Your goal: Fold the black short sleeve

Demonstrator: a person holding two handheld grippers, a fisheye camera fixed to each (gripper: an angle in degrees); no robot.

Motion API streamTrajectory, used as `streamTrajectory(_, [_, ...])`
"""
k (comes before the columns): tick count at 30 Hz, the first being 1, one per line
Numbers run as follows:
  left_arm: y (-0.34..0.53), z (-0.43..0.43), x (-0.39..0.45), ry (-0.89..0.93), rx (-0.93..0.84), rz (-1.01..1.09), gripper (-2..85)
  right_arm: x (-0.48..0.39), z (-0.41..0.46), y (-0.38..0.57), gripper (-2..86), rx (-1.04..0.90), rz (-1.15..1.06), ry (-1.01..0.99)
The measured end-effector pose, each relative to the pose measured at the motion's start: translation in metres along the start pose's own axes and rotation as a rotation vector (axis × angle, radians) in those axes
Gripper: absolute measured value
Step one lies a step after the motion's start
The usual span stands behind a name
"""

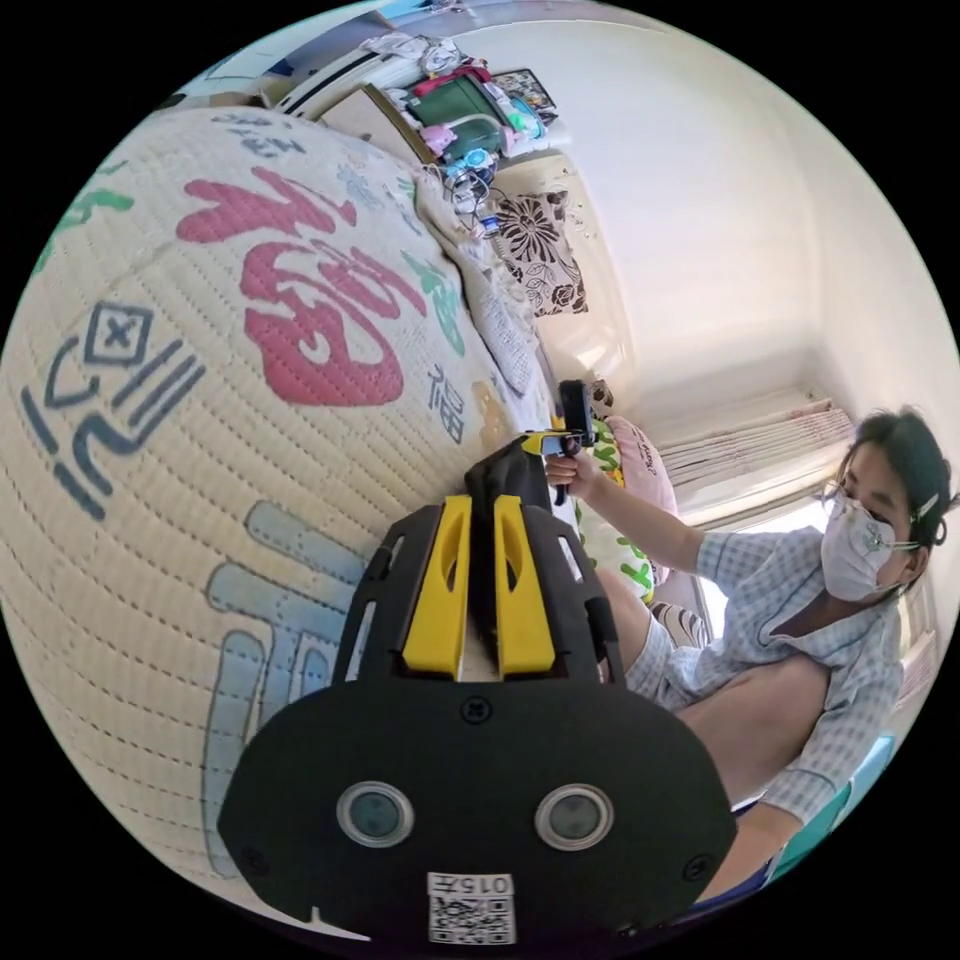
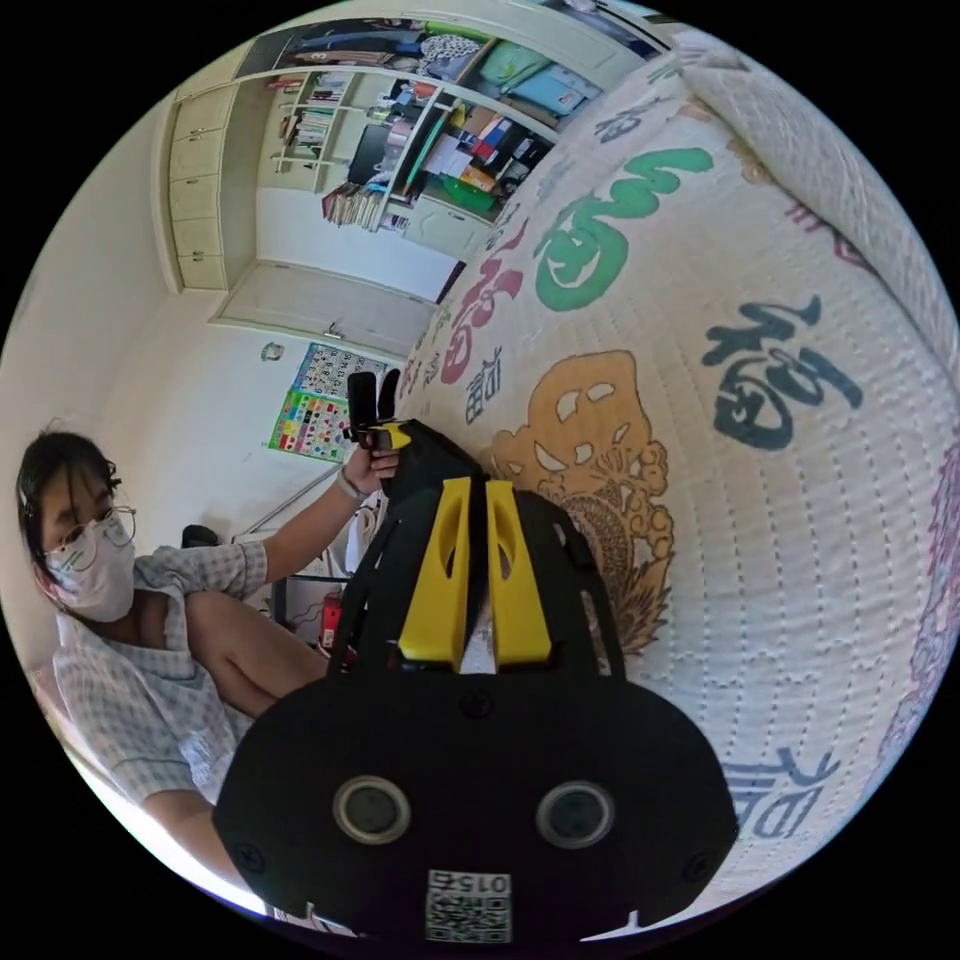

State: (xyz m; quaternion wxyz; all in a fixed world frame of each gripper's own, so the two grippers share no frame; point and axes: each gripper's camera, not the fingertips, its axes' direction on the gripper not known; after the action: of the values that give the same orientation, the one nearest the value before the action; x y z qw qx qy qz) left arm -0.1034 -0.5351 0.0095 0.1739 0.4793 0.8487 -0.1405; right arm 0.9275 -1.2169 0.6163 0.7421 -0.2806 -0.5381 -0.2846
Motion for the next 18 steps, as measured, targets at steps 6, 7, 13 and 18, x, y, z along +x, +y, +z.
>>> streamTrajectory(6, [-0.013,-0.01,0.044,-0.057,0.032,0.182,2.9,-0.038,-0.016,0.016,2.2,0.067,-0.165,0.078])
streamTrajectory(7, [-0.009,-0.01,0.059,-0.074,0.018,0.242,3.0,-0.05,-0.015,0.025,2.3,0.049,-0.223,0.09])
streamTrajectory(13, [0.084,0.014,0.143,-0.102,-0.114,0.534,3.3,-0.108,0.015,0.124,2.9,-0.127,-0.475,0.159])
streamTrajectory(18, [0.185,0.07,0.183,-0.236,-0.279,0.622,3.1,-0.118,0.081,0.204,3.1,-0.319,-0.516,0.284])
